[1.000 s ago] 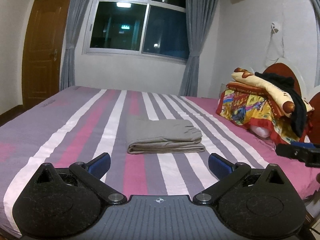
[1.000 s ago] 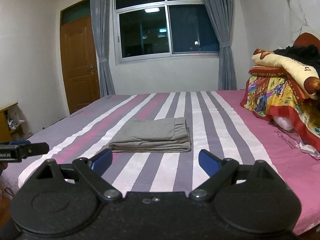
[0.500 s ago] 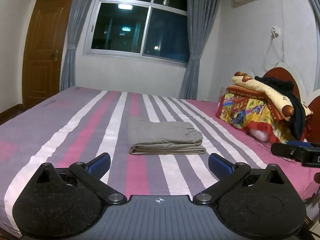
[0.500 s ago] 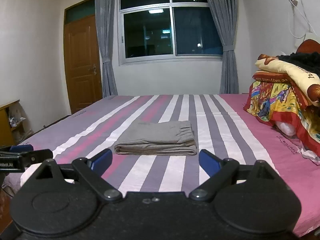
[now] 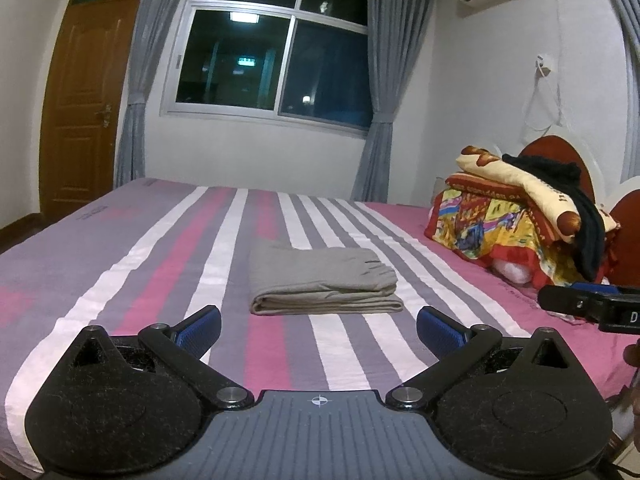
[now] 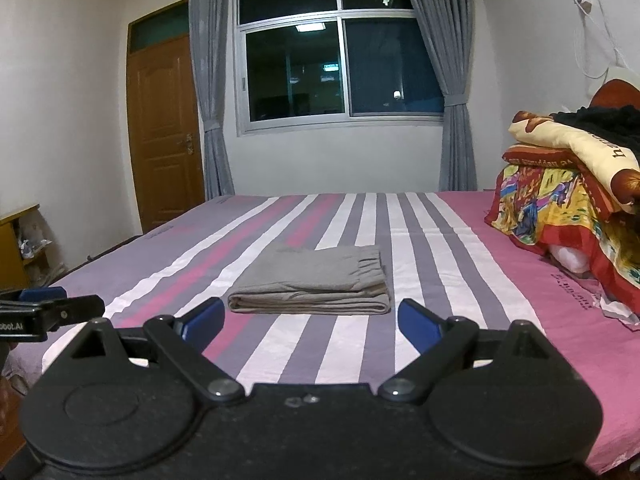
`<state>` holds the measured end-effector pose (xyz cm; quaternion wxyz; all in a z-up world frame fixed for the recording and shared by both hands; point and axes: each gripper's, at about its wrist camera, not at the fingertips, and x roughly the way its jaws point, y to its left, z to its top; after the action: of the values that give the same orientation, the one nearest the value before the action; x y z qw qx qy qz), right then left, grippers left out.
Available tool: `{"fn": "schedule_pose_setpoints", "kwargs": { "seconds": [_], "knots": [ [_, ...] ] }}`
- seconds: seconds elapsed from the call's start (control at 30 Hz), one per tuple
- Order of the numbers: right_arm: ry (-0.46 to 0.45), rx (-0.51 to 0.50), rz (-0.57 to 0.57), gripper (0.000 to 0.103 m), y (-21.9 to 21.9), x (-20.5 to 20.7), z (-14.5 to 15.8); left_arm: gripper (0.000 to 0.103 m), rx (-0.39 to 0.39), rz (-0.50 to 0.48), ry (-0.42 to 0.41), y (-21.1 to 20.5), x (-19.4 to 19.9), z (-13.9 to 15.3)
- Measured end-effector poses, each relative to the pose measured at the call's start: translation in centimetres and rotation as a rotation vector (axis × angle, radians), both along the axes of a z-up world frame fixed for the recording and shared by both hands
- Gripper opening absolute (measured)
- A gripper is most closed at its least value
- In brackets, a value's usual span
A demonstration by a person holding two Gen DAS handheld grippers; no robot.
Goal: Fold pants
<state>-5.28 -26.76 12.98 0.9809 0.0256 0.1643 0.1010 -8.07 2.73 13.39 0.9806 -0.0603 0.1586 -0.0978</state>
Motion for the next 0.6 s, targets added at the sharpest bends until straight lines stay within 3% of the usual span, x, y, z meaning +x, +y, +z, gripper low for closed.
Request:
{"fn": "schedule_pose_setpoints", "kwargs": {
  "seconds": [0.6],
  "knots": [
    [-0.01, -0.017, 0.021, 0.093, 0.28, -0.34, 0.6, 0.103, -0.006, 0.001, -0.02, 0.52, -0.42, 0.37]
  ]
}}
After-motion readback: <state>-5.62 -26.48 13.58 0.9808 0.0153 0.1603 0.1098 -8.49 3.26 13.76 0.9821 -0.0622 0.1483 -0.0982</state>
